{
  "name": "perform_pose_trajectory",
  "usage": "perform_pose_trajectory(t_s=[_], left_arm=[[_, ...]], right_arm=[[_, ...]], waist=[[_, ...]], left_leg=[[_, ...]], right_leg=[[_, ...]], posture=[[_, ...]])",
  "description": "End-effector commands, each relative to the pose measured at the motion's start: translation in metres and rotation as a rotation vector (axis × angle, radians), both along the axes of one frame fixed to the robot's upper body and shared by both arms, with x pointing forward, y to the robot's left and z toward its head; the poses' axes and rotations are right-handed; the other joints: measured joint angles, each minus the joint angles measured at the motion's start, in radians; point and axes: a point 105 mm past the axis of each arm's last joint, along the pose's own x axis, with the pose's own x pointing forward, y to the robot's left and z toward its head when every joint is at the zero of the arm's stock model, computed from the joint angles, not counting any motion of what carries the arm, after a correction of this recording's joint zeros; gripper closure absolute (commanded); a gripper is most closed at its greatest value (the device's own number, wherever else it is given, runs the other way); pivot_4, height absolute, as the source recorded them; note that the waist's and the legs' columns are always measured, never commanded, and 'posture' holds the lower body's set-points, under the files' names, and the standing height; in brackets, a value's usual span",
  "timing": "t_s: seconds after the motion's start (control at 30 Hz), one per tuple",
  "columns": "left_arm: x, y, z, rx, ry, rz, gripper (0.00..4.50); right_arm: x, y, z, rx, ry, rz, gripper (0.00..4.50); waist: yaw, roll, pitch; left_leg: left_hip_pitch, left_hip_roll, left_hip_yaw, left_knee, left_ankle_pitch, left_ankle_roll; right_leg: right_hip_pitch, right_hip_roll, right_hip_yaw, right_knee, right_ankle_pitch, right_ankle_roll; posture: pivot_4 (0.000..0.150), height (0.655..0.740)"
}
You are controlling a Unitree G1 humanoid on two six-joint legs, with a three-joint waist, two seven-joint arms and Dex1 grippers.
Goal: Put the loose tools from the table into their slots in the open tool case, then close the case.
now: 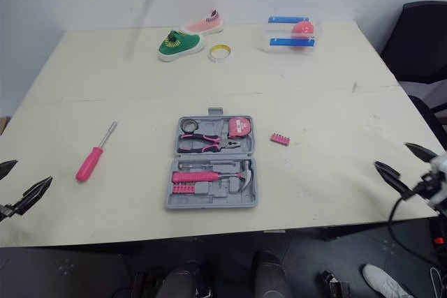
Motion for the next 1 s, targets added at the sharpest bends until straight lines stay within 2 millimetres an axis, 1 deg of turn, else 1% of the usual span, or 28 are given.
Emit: perform_pose_trajectory(t_s=[0.03, 0.07, 0.1, 0.13, 0.17, 0.2, 0.23, 0.3, 0.37, 0.47, 0.53, 0.6, 0.67, 0.8, 1.0], left_arm=[[0.016, -0.060, 0.028, 0.060, -0.030, -0.267, 0.02], [0.019, -0.078, 0.034, 0.062, -0.028, -0.343, 0.02], [0.022, -0.091, 0.039, 0.058, -0.025, -0.398, 0.02], [0.023, -0.099, 0.042, 0.055, -0.020, -0.431, 0.02], [0.024, -0.102, 0.043, 0.052, -0.015, -0.443, 0.02], [0.026, -0.114, 0.047, 0.047, -0.006, -0.497, 0.02], [0.026, -0.122, 0.049, 0.043, 0.002, -0.535, 0.02], [0.024, -0.153, 0.052, 0.021, 0.027, -0.682, 0.02], [0.021, -0.172, 0.052, 0.002, 0.047, -0.769, 0.02], [0.015, -0.194, 0.051, -0.027, 0.073, -0.862, 0.02], [0.008, -0.210, 0.046, -0.044, 0.114, -0.942, 0.02], [0.003, -0.216, 0.040, -0.037, 0.144, -0.980, 0.02], [0.005, -0.215, 0.040, -0.040, 0.141, -0.965, 0.02], [0.003, -0.215, 0.040, -0.042, 0.147, -0.965, 0.02], [0.000, -0.216, 0.042, -0.034, 0.151, -0.966, 0.02]], right_arm=[[0.032, 0.035, 0.016, 0.025, 0.075, 0.086, 0.00], [0.040, 0.045, 0.015, 0.009, 0.122, 0.109, 0.00], [0.045, 0.057, 0.017, 0.008, 0.131, 0.165, 0.00], [0.047, 0.065, 0.019, 0.012, 0.132, 0.207, 0.00], [0.048, 0.070, 0.022, 0.020, 0.126, 0.236, 0.00], [0.050, 0.080, 0.019, 0.013, 0.154, 0.300, 0.00], [0.052, 0.087, 0.017, 0.005, 0.178, 0.339, 0.00], [0.062, 0.107, 0.011, -0.011, 0.222, 0.439, 0.00], [0.069, 0.116, 0.007, -0.021, 0.245, 0.485, 0.00], [0.075, 0.125, -0.001, -0.057, 0.279, 0.538, 0.00], [0.082, 0.133, -0.011, -0.068, 0.309, 0.562, 0.00], [0.083, 0.140, -0.018, -0.102, 0.331, 0.598, 0.00], [0.085, 0.144, -0.023, -0.119, 0.336, 0.607, 0.00], [0.091, 0.152, -0.026, -0.113, 0.344, 0.596, 0.00], [0.098, 0.157, -0.030, -0.116, 0.362, 0.560, 0.00]], waist=[[0.000, 0.000, 0.000], [0.000, 0.000, 0.000], [0.000, 0.000, 0.000], [0.002, 0.000, 0.000], [0.004, 0.000, 0.000], [0.006, 0.001, 0.000], [0.008, 0.001, 0.000], [0.007, 0.001, 0.000], [0.003, 0.001, 0.000], [0.001, 0.001, 0.000], [0.000, 0.001, 0.000], [-0.004, 0.001, 0.000], [-0.003, 0.001, 0.000], [-0.002, 0.001, 0.000], [-0.003, 0.001, 0.000]], left_leg=[[0.000, 0.000, 0.000, 0.000, 0.000, 0.000], [0.000, 0.000, 0.000, 0.001, 0.000, 0.001], [-0.001, 0.000, 0.000, 0.002, 0.000, 0.001], [-0.001, 0.000, 0.000, 0.003, 0.001, 0.001], [-0.001, 0.000, 0.000, 0.002, 0.002, 0.001], [-0.001, 0.000, 0.000, 0.001, 0.002, 0.001], [-0.001, 0.000, 0.000, 0.000, 0.002, 0.000], [-0.001, 0.000, 0.001, 0.000, 0.005, 0.006], [-0.002, 0.000, 0.002, 0.002, 0.005, 0.007], [-0.002, -0.001, 0.004, 0.003, 0.006, 0.008], [-0.002, -0.001, 0.004, 0.003, 0.006, 0.008], [-0.002, 0.000, 0.004, 0.005, 0.006, 0.008], [-0.001, 0.001, 0.004, 0.005, 0.007, 0.007], [-0.002, 0.004, 0.004, 0.007, 0.008, 0.005], [-0.002, 0.005, 0.003, 0.010, 0.008, 0.004]], right_leg=[[0.000, 0.000, 0.000, 0.000, 0.000, 0.000], [0.000, 0.000, 0.000, 0.000, 0.000, 0.000], [0.000, 0.000, 0.000, 0.001, 0.000, 0.000], [0.000, 0.000, 0.000, 0.002, 0.001, 0.000], [0.000, 0.000, 0.000, 0.002, 0.001, 0.000], [0.000, 0.000, 0.000, 0.002, 0.001, 0.000], [0.000, 0.001, -0.001, 0.001, 0.000, -0.001], [0.000, 0.003, -0.001, 0.001, 0.000, -0.001], [0.000, 0.005, -0.003, 0.001, 0.001, 0.000], [0.000, 0.005, -0.004, 0.001, 0.002, 0.002], [0.000, 0.009, -0.003, 0.001, 0.002, 0.002], [0.000, 0.012, -0.003, 0.002, 0.002, 0.002], [0.000, 0.014, -0.001, 0.002, 0.002, 0.002], [0.000, 0.016, 0.002, 0.003, 0.001, 0.001], [0.000, 0.015, 0.004, 0.006, 0.000, -0.001]], posture=[[0.150, 0.7400], [0.150, 0.7400], [0.150, 0.7400], [0.150, 0.7400], [0.150, 0.7400], [0.150, 0.7400], [0.150, 0.7400], [0.150, 0.7400], [0.150, 0.7400], [0.150, 0.7400], [0.150, 0.7400], [0.150, 0.7400], [0.150, 0.7400], [0.150, 0.7400], [0.150, 0.7400]])
